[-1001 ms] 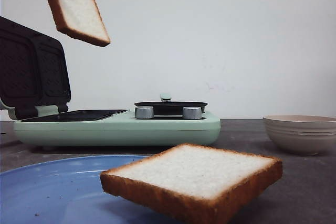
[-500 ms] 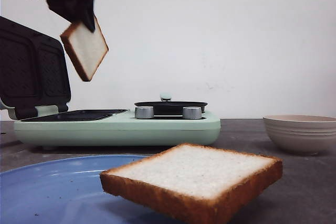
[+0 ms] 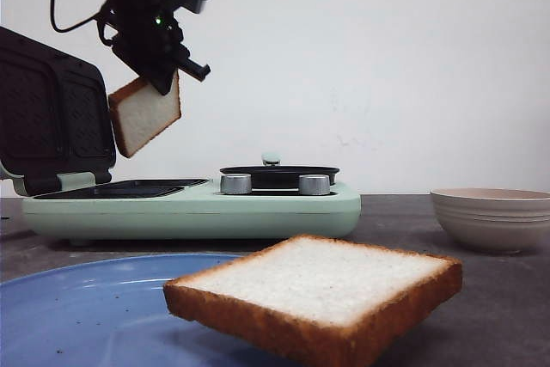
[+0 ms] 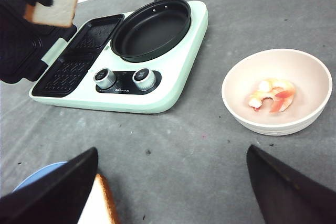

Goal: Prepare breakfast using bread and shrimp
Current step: 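Carry the bread with the left gripper and lower it onto the press plate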

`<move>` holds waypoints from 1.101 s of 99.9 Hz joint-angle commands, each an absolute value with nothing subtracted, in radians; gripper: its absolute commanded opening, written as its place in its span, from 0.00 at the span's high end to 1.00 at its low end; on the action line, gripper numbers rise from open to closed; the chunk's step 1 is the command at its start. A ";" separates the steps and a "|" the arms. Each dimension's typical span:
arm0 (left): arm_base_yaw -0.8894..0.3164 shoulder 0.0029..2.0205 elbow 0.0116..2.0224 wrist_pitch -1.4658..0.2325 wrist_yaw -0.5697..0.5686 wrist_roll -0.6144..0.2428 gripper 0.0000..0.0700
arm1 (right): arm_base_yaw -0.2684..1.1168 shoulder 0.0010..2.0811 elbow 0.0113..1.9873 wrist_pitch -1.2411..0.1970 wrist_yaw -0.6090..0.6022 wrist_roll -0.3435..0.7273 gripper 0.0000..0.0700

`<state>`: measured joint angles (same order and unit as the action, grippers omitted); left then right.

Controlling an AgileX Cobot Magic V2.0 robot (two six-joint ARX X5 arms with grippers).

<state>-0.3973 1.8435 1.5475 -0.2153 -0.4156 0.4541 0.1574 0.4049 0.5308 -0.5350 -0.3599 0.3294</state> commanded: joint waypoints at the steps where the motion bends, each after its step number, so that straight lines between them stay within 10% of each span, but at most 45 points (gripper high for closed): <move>1: -0.407 1.883 1.570 -0.199 -0.410 0.543 1.00 | 0.162 0.410 0.541 -0.529 -0.344 0.324 0.22; 37: -0.413 1.954 1.570 -0.155 -0.379 0.828 1.00 | 0.162 0.411 0.541 -0.529 -0.332 0.306 0.22; 110: -0.332 1.977 1.570 -0.237 -0.187 0.896 1.00 | 0.162 0.411 0.541 -0.532 -0.332 0.303 0.22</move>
<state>-0.3336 1.9568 1.5475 -0.2184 -0.2321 0.9024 0.1574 0.4057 0.5308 -0.5396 -0.3363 0.3176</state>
